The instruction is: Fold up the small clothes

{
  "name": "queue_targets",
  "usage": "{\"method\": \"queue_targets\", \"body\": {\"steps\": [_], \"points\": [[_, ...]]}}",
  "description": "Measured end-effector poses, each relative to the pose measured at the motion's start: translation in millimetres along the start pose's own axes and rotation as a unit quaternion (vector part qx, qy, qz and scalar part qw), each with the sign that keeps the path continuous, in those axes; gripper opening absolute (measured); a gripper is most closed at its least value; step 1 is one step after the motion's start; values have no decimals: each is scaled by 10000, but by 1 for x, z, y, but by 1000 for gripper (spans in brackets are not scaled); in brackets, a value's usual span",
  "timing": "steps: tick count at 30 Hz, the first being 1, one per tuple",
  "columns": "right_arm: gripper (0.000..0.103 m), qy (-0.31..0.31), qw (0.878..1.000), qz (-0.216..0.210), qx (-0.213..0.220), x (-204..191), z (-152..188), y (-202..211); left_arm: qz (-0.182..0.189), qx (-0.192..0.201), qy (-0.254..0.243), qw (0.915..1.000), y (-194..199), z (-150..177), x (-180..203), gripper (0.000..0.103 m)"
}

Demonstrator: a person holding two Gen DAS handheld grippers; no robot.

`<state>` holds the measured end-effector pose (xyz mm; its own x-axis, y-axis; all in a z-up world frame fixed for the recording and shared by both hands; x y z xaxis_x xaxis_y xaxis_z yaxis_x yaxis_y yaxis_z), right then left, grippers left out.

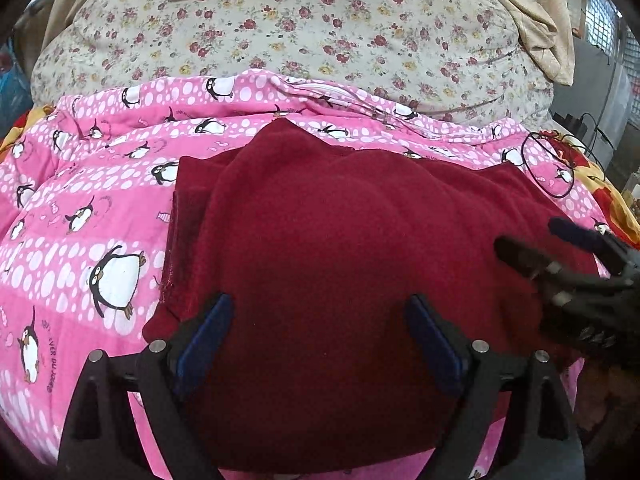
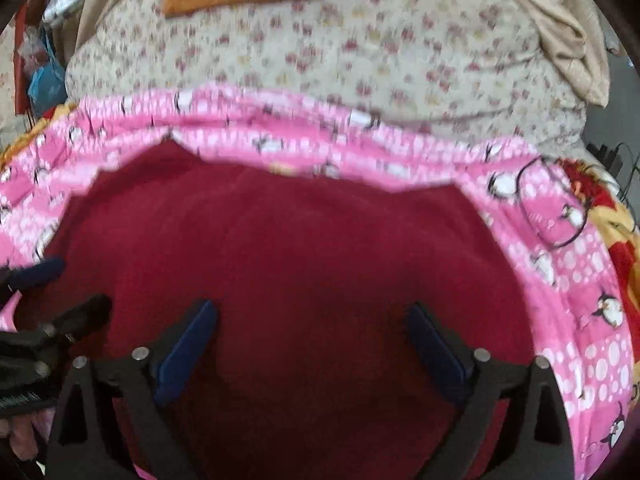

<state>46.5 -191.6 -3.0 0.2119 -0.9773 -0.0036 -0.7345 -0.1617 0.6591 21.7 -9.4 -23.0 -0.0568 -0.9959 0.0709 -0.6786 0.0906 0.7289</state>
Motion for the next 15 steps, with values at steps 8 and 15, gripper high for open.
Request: {"method": "queue_targets", "body": {"steps": [8, 15], "points": [[101, 43, 9983, -271, -507, -6, 12, -21, -10, -33, -11, 10000, 0, 0, 2, 71], [102, 6, 9978, -270, -607, -5, 11, -23, 371, 275, 624, 9970, 51, 22, -22, 61]]}}
Point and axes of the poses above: each gripper's, at about its wrist camera, not at the fingertips, and y roughly against the way its jaws point, x to its right, z to its underside, the point moved 1 cm from there along -y, roughly the way its jaws point, and after that the axes turned 3 degrees about -y, right-handed, at the moved point
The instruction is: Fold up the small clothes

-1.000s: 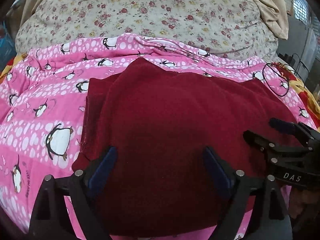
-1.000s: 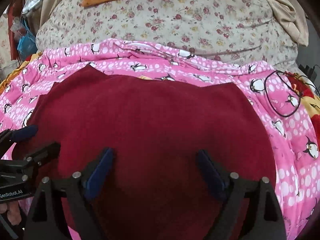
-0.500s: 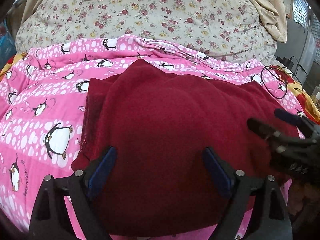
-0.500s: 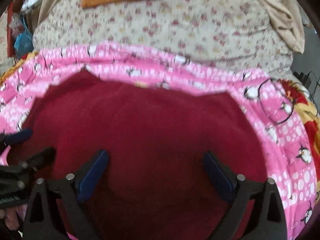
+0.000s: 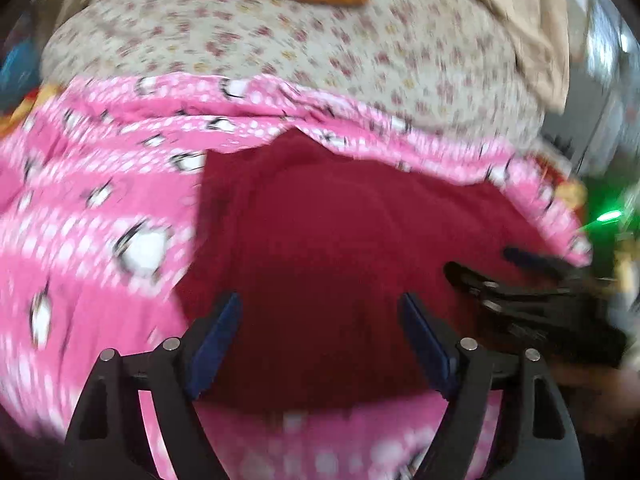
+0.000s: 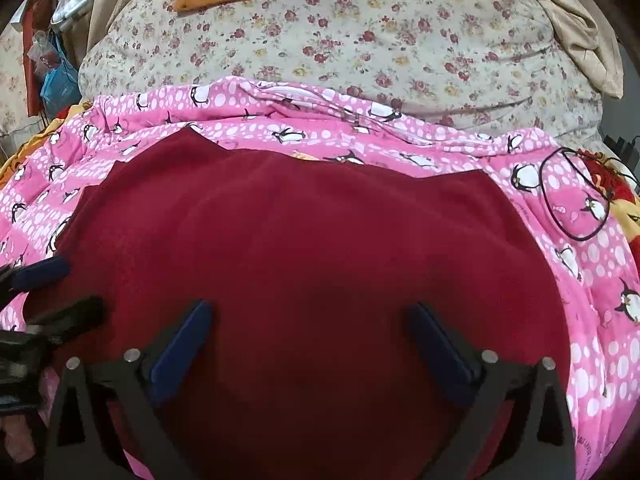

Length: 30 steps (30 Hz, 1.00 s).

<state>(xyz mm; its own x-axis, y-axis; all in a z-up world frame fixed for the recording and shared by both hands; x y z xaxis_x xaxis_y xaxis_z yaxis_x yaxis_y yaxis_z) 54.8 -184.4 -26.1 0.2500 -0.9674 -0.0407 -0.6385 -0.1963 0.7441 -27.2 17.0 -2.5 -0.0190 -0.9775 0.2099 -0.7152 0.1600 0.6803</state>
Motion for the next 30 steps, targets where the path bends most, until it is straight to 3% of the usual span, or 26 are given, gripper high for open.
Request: {"method": "queue_targets", "body": {"steps": [3, 9, 12, 15, 23, 24, 26, 30], "points": [[103, 4, 10000, 29, -50, -1, -1, -1, -78, 198, 570, 9981, 25, 20, -22, 61], [103, 40, 10000, 30, 32, -1, 0, -1, -53, -157, 1350, 9907, 13, 39, -48, 61], [103, 47, 10000, 17, 63, 0, 1, -1, 260, -67, 1604, 9867, 12, 39, -51, 62], [103, 53, 10000, 25, 79, 0, 1, -1, 906, -77, 1887, 9778, 7, 40, -52, 62], [103, 72, 9999, 64, 125, 0, 2, 0, 1395, 22, 2610, 9552, -6, 26, -73, 61], [103, 75, 9999, 72, 132, -1, 2, -1, 1403, -20, 2589, 9557, -5, 29, -72, 61], [103, 82, 9998, 79, 142, -1, 2, -1, 1309, -104, 2247, 9655, -3, 33, -57, 61], [103, 83, 9998, 78, 141, -1, 2, -1, 1632, -351, 2028, 9649, -4, 43, -39, 61]]}}
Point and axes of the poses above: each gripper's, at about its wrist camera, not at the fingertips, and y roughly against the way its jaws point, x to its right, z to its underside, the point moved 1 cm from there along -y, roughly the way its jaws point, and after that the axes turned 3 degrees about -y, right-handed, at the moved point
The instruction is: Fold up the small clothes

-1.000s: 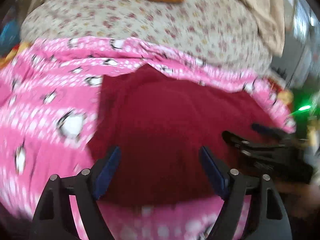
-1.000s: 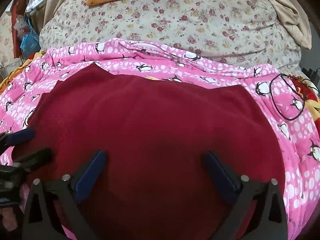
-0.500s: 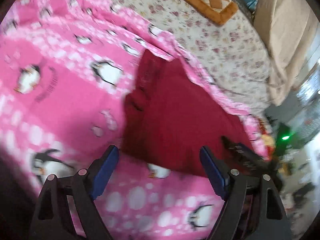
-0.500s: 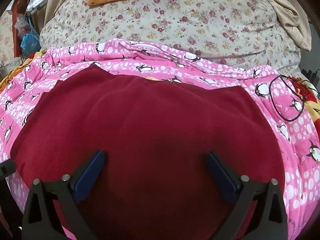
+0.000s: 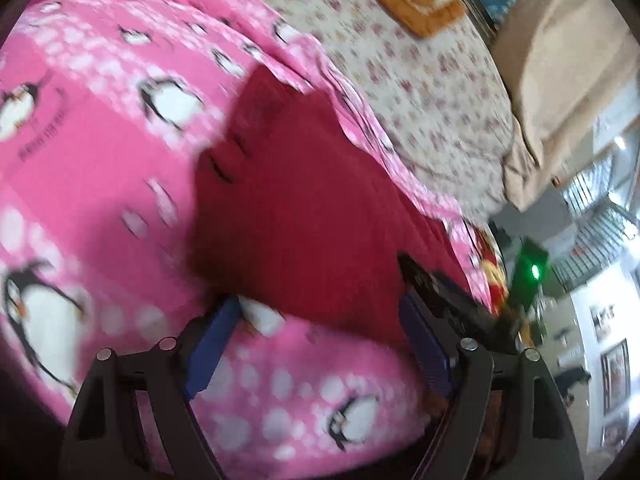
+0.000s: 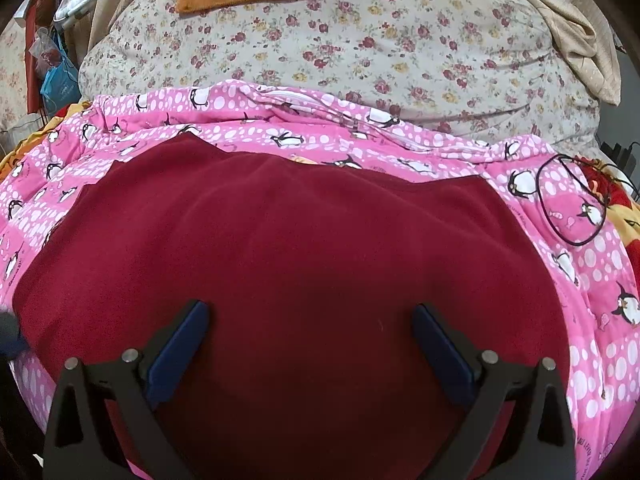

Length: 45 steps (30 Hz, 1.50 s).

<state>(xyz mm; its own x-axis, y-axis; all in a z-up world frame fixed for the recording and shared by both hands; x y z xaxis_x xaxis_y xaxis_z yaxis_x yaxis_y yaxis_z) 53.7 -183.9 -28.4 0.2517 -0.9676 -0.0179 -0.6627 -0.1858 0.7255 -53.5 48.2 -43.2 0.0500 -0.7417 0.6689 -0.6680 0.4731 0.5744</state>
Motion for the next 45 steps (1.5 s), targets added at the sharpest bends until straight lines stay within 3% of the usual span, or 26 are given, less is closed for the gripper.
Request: {"method": "queue_targets", "body": {"steps": [2, 8, 13, 16, 18, 22, 24, 26, 28, 31, 34, 36, 41, 45], "points": [[103, 2, 10000, 1, 5, 0, 0, 0, 1, 12, -112, 9999, -2, -6, 2, 58], [103, 5, 10000, -1, 4, 0, 0, 0, -35, 458, 673, 9967, 7, -37, -36, 46], [103, -1, 10000, -1, 6, 0, 1, 0, -111, 381, 435, 9983, 3, -32, -29, 44], [103, -1, 10000, -11, 4, 0, 0, 0, -190, 365, 568, 9975, 4, -34, -38, 27], [103, -20, 10000, -19, -8, 0, 0, 0, -324, 347, 617, 9970, 4, -34, -42, 10], [102, -16, 9996, -128, -265, 1, -13, 8, -442, 337, 633, 9964, 3, -36, -44, 3], [101, -8, 9997, -210, -81, 1, -32, 21, -593, 349, 485, 9964, 4, -35, -40, 1], [101, -126, 9984, -552, 80, -2, -59, 29, -870, 391, 154, 9953, 4, -36, -31, 0], [101, -208, 9900, -1383, -181, -14, -85, 20, -1131, 434, -216, 9924, 3, -36, -20, 0], [101, -395, 9609, -2640, -736, -46, -126, -10, -1539, 629, -1025, 9807, 3, -34, 4, 0], [101, -809, 9309, -3204, -1556, -74, -154, -57, -1764, 871, -1834, 9631, 5, -29, 30, 0], [101, -1138, 9200, -3083, -2136, -87, -166, -91, -1776, 966, -2196, 9544, 4, -28, 42, 0], [101, -1118, 9161, -2416, -2997, -115, -177, -130, -1616, 1091, -2767, 9410, 3, -28, 62, 0], [101, -513, 9268, -2118, -3058, -139, -179, -126, -1418, 1088, -2943, 9388, 1, -28, 73, 0]]}}
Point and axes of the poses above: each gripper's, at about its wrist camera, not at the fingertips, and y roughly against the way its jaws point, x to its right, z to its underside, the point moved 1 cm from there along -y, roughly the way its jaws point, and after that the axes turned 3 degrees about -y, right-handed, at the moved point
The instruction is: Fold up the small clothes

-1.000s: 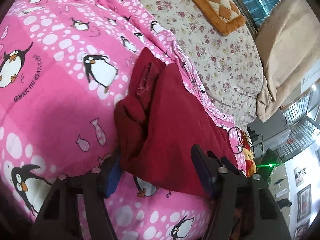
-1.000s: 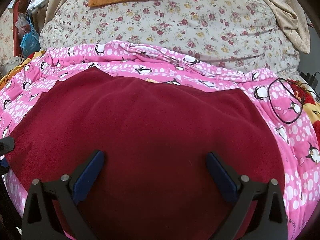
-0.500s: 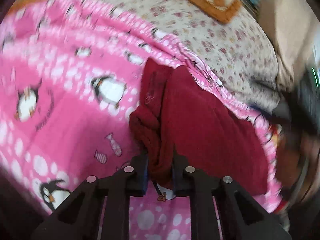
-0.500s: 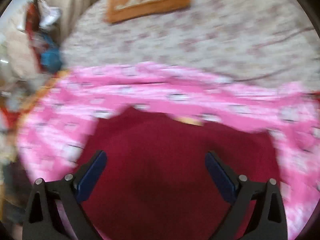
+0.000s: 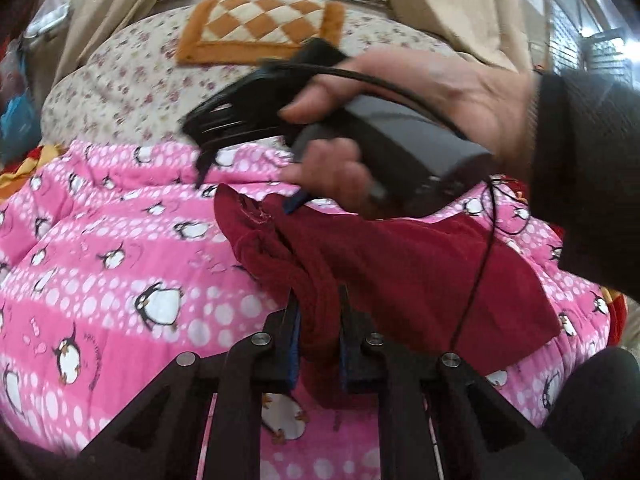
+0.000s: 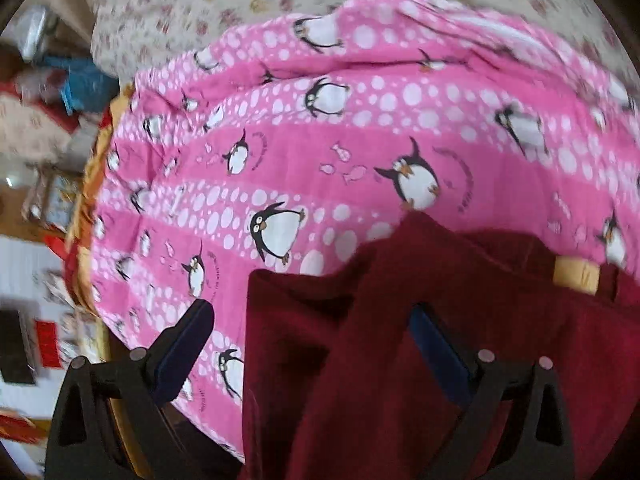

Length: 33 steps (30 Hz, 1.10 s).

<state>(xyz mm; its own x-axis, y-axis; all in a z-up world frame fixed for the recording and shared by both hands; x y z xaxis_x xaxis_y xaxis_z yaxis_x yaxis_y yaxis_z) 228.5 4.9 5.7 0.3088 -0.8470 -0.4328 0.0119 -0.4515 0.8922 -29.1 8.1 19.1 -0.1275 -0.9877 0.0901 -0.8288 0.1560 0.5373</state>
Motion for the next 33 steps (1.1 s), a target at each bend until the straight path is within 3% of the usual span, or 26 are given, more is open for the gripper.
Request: {"method": "queue_targets", "body": {"steps": [5, 10, 14, 15, 17, 19, 22, 26, 33], "points": [[101, 792, 9944, 670, -211, -28, 2, -2, 191, 24, -8, 9998, -1, -5, 3, 0], [97, 1021, 9879, 1147, -235, -27, 1, -6, 284, 117, -20, 9995, 4, -5, 5, 0], [70, 1006, 9853, 1365, -229, -19, -4, -3, 323, 156, -41, 9993, 6, -3, 6, 0], [52, 1043, 9843, 1405, -216, -19, -3, -3, 354, 155, -5, 9993, 7, -3, 5, 0], [31, 1005, 9847, 1415, -151, -13, -2, 5, 423, 171, 88, 9989, 8, -2, 2, 0], [22, 1012, 9854, 1373, -12, -8, 2, 16, 513, 230, 97, 9984, 11, -2, 2, 0], [18, 838, 9906, 1044, 291, 7, 9, 42, 762, 293, 130, 9966, 16, -1, 6, 0], [17, 377, 9957, 150, 830, 43, 30, 90, 1117, 412, 5, 9929, 28, -1, 16, 0], [17, -346, 9802, -1105, 1604, 126, 73, 137, 1532, 141, -469, 9870, 23, -9, 57, 0]]}}
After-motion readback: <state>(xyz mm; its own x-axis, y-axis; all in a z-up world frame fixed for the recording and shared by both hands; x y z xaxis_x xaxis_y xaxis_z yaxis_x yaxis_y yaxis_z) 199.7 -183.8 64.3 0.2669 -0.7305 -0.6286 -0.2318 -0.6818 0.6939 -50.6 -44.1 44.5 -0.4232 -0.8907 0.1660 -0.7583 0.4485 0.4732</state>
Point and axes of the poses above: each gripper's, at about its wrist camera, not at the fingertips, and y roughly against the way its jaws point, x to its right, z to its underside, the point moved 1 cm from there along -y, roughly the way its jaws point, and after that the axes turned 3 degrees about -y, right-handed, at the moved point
